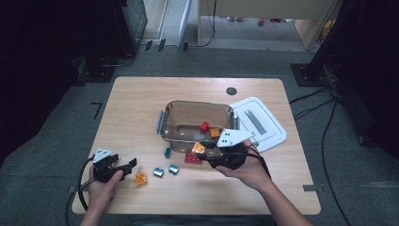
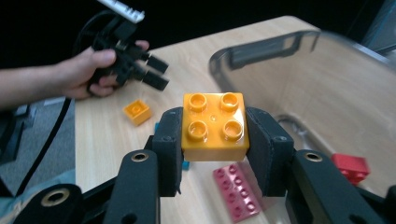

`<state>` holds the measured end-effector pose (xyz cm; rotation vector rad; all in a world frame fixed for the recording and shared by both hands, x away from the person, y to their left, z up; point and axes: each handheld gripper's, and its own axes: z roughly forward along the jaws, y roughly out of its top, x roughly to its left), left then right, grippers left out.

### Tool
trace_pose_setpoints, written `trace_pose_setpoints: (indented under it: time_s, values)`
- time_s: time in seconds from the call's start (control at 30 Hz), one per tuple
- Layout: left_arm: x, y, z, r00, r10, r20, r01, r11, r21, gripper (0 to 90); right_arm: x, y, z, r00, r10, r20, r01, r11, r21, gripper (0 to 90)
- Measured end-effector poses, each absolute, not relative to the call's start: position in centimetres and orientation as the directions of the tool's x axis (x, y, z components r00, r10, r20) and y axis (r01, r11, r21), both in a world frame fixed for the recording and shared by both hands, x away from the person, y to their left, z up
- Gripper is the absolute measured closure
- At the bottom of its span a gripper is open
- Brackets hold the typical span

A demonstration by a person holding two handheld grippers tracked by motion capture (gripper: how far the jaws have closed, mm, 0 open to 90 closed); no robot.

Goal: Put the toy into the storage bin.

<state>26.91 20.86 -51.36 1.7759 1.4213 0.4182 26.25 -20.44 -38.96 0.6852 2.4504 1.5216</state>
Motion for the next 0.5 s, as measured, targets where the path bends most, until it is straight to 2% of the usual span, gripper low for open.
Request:
trace_pose_setpoints:
  time_s: [0.5]
  values:
    - [26.9, 20.8, -51.4, 0.313, 0.924, -0.221, 0.656, -0.042, 0.753, 14.2, 30.1, -22.5, -38.3, -0.798, 0.592, 0.115, 0.358, 0.311, 0.881, 59.8]
